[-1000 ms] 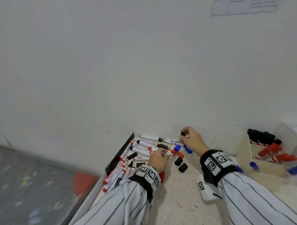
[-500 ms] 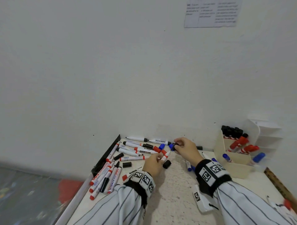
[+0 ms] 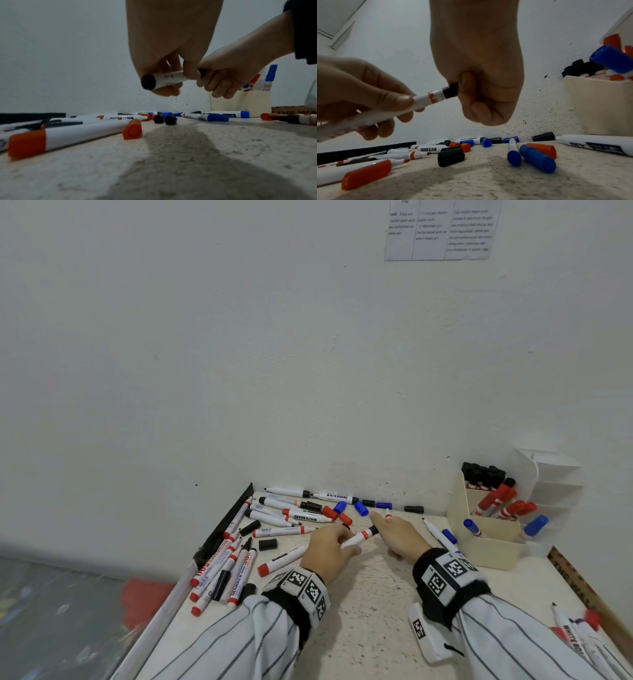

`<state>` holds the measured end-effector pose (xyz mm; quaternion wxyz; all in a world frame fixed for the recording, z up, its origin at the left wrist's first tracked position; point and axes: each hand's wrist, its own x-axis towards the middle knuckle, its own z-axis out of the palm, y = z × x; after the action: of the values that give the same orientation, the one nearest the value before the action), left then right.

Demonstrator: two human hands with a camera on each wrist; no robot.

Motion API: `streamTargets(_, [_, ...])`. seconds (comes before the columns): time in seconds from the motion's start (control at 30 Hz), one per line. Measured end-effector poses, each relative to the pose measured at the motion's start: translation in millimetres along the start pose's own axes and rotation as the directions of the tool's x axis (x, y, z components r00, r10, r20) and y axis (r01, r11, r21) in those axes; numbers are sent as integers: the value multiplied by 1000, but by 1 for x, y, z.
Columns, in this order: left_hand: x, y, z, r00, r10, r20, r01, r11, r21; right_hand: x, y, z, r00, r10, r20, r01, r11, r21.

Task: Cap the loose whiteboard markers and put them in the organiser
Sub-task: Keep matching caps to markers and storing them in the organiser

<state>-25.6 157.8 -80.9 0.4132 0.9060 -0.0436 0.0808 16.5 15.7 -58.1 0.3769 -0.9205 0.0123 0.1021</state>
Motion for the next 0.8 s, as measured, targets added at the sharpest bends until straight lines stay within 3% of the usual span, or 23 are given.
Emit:
streamTargets(0.1, [-1, 2, 1, 997, 62, 45, -69, 979, 191, -1, 0, 1, 999, 46, -7, -46, 998, 35])
streamTargets(0.23, [0, 3, 5, 989, 9, 145, -16, 999, 49, -4, -1, 0, 1000, -22, -17, 23, 998, 60])
streamTargets(0.33, [-2, 9, 3, 966, -87, 243, 123, 983, -135, -8, 1, -2, 995, -101, 5, 100, 990, 102])
streamTargets(0.43, [-6, 17, -3, 891, -194, 411, 338, 887, -315, -13, 2, -4, 984, -174, 24, 168, 972, 166])
streamTargets(0.6, [-7, 17, -6, 805, -206, 556, 479, 779, -404, -18, 5, -10, 961, -268, 71, 249, 947, 203])
streamTargets(0.7, [-6, 17, -5, 830, -183, 526, 442, 793, -420, -17, 4, -13, 952, -301, 57, 290, 945, 149])
streamTargets(0.8, [-1, 21, -9, 878, -149, 456, 329, 879, -347, -13, 2, -19, 942, -336, -2, 335, 939, 79])
